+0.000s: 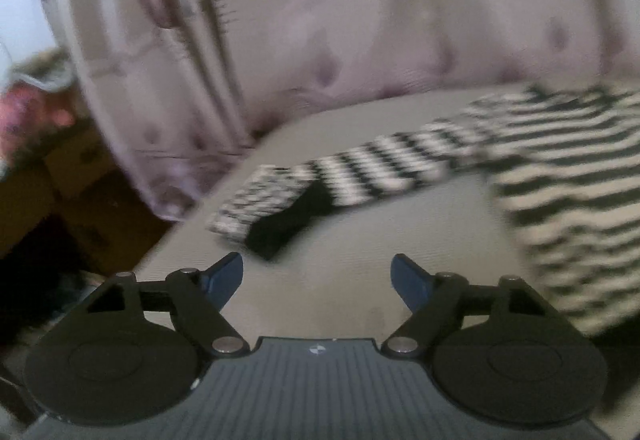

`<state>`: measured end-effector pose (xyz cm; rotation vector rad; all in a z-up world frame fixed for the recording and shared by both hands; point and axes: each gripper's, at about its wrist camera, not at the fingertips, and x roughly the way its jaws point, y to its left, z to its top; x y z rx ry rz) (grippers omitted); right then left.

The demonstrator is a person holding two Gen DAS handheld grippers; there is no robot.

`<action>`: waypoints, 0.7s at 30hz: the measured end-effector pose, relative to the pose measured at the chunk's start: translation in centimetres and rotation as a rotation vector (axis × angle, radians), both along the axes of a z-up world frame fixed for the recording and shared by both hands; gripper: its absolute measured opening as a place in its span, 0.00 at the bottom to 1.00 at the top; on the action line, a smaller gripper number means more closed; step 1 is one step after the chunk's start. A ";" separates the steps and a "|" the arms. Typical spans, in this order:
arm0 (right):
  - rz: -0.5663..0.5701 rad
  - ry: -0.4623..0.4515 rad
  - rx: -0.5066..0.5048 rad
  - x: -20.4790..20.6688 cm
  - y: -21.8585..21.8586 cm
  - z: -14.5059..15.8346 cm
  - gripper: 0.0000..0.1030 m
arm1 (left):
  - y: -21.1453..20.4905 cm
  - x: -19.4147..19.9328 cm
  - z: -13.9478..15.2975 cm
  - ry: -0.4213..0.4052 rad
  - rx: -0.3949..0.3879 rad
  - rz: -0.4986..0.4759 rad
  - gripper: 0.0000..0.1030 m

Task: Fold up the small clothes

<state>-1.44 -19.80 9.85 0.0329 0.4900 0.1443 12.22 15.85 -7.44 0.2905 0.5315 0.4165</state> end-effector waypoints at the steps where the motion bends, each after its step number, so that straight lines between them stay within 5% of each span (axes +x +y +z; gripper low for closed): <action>1: -0.005 0.014 0.006 0.2 -0.1 -0.3 1.00 | 0.9 0.7 -0.2 -0.004 0.051 0.022 0.79; 7: -0.021 0.073 0.008 1.3 -0.3 -1.6 1.00 | 4.5 5.0 -1.1 0.055 0.189 0.017 0.78; 10: -0.024 0.090 0.008 1.8 -0.1 -2.0 1.00 | 5.9 6.7 -1.8 0.123 0.208 -0.013 0.54; 12: -0.020 0.096 0.001 2.0 0.0 -2.1 1.00 | 7.2 7.7 -2.1 0.177 0.136 -0.005 0.17; 14: -0.017 0.102 -0.007 2.3 0.1 -2.1 1.00 | 9.6 8.3 -1.4 0.182 0.034 0.036 0.16; 21: -0.038 0.121 0.024 3.2 -0.7 -2.6 1.00 | 19.8 7.8 5.4 0.041 -0.095 0.376 0.15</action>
